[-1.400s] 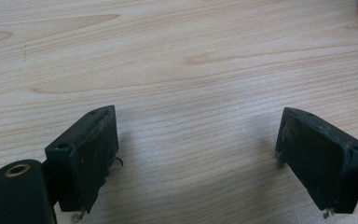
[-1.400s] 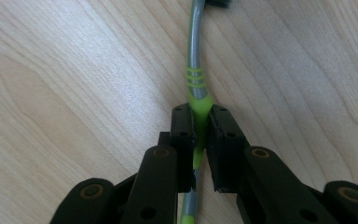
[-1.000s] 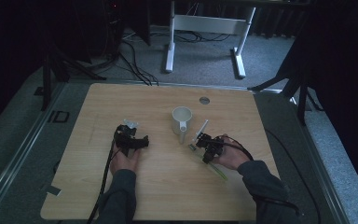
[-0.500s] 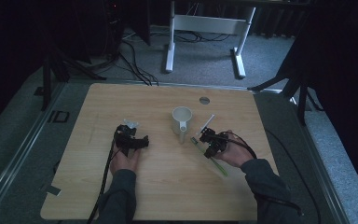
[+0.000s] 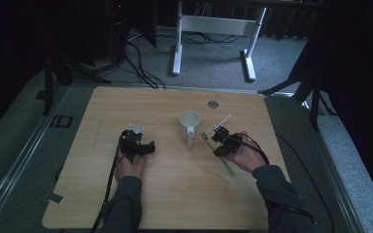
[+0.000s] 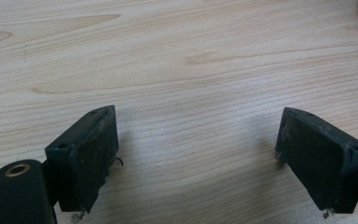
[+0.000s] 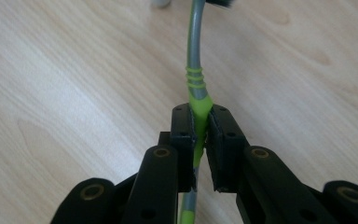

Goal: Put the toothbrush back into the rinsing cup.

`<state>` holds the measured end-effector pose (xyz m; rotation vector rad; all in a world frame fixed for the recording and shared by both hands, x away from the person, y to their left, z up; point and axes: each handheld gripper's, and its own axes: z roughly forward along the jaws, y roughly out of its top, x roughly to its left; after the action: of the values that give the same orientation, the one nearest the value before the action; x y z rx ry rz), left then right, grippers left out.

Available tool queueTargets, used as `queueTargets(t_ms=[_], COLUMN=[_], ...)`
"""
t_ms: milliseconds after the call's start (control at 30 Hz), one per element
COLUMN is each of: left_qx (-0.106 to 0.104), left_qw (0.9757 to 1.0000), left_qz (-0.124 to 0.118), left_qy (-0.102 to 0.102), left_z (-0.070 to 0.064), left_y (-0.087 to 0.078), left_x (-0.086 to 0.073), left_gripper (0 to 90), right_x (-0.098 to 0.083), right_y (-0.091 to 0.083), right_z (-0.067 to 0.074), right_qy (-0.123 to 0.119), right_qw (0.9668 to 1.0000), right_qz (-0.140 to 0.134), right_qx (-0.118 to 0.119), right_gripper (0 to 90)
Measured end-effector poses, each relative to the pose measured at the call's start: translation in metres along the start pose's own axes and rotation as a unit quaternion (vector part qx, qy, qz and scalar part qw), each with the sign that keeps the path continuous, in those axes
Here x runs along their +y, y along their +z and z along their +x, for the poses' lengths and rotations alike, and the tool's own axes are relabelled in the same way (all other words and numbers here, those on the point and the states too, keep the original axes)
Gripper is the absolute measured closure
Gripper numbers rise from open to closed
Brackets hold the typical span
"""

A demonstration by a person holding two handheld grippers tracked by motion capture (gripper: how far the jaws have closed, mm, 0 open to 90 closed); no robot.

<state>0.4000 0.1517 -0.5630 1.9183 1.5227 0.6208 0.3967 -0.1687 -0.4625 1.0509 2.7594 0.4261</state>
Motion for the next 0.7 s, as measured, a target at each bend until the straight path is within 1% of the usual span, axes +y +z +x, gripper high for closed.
queueTargets(t_ms=[167,300,400,467,567,700], left_qx=[0.0,0.0,0.0,0.0,0.0,0.0], left_qw=[1.0,1.0,1.0,1.0,1.0,1.0], left_qz=[0.0,0.0,0.0,0.0,0.0,0.0], left_qy=[0.0,0.0,0.0,-0.001,0.0,0.0], left_z=[0.0,0.0,0.0,0.0,0.0,0.0], left_y=[0.0,0.0,0.0,0.0,0.0,0.0], left_x=[0.0,0.0,0.0,0.0,0.0,0.0], left_gripper=[13.5,13.5,13.5,13.5,13.5,13.5], right_x=[0.001,0.001,0.002,0.002,0.002,0.002], right_y=[-0.005,-0.007,-0.01,-0.011,-0.015,-0.019], right_z=[-0.001,-0.002,-0.002,-0.003,-0.005,-0.006], right_qy=[0.006,0.007,0.01,0.014,0.026,0.03], right_qw=[0.9998,0.9995,0.999,0.9982,0.9965,0.9942], right_qz=[-0.02,-0.03,-0.044,-0.057,-0.079,-0.101], right_qx=[-0.006,-0.005,-0.007,-0.01,-0.014,-0.021], right_gripper=[81.4,81.4,81.4,81.4,81.4,81.5])
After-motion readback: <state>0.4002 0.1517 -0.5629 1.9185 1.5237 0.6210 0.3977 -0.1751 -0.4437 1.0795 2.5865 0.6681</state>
